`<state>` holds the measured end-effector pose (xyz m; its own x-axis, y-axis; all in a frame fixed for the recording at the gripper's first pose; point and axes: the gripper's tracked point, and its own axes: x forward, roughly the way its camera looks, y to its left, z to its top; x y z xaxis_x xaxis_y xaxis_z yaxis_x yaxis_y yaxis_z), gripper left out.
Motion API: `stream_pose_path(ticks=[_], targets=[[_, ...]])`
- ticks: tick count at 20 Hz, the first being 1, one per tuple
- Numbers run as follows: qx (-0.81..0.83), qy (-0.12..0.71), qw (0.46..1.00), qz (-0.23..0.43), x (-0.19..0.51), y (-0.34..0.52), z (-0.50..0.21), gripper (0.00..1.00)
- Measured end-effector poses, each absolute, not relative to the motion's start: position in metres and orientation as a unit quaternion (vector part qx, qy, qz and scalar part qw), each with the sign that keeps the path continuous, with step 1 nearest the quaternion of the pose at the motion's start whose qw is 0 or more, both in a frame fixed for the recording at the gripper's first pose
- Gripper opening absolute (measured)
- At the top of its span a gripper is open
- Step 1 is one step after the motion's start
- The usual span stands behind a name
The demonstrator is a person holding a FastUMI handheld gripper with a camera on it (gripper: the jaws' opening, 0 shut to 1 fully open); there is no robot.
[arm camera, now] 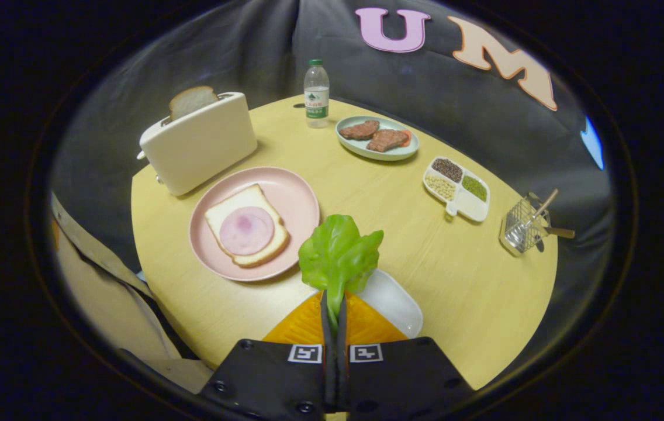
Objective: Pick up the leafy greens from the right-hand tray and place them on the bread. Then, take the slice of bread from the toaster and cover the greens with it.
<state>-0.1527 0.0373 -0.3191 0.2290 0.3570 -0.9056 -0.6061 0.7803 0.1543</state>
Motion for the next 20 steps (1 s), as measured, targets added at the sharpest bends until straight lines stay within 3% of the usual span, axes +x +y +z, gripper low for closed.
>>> stream_pose_path(ticks=[20], targets=[[-0.111, 0.515, 0.751, 0.399, -0.154, 0.169, -0.305, 0.03]])
